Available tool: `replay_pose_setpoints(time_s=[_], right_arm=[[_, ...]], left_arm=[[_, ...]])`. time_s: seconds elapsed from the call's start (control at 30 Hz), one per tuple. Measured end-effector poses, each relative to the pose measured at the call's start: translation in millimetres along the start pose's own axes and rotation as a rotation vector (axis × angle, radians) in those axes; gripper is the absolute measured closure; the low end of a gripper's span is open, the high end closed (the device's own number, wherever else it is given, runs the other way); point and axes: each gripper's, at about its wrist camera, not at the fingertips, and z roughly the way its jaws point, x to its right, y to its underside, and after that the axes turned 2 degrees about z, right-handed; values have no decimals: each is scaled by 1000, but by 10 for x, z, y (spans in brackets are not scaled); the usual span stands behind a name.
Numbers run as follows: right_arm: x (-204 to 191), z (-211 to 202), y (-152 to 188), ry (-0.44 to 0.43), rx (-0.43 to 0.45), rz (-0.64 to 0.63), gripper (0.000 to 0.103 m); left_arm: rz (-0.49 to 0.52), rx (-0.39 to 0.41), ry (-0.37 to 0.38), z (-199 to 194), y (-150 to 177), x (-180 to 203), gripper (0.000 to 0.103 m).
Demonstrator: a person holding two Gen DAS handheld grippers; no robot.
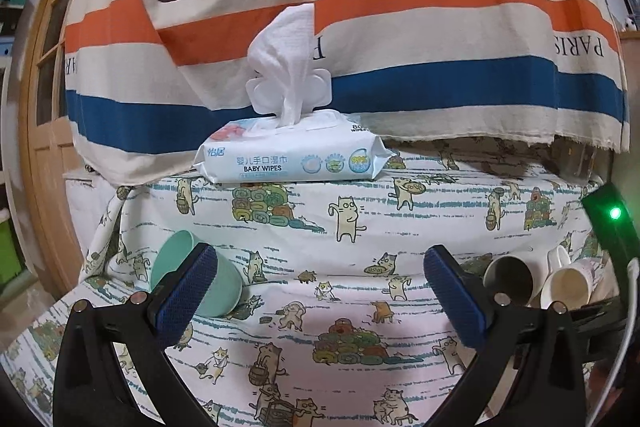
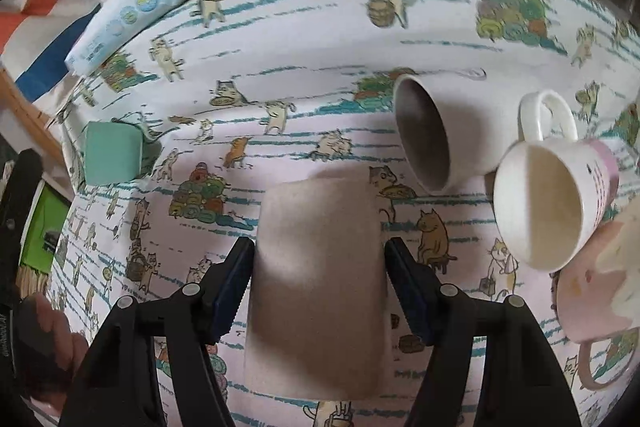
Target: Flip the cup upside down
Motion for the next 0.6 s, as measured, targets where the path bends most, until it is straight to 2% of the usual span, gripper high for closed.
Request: replay_pose_setpoints(time_s=[0.2, 0.4, 0.5, 0.6], right_arm=[[32, -290, -26, 1, 110, -51, 34], [255, -821, -1, 21, 376, -113, 32], [415, -1061, 33, 64, 505, -131, 28], [566, -1227, 76, 105, 585, -136, 27]], left_arm=[[20, -35, 21, 44, 37, 75, 0], [40, -32, 44, 15, 60, 164, 0], [59, -28, 50, 0, 77, 224, 0], [29, -17, 31, -43, 94, 237, 0]])
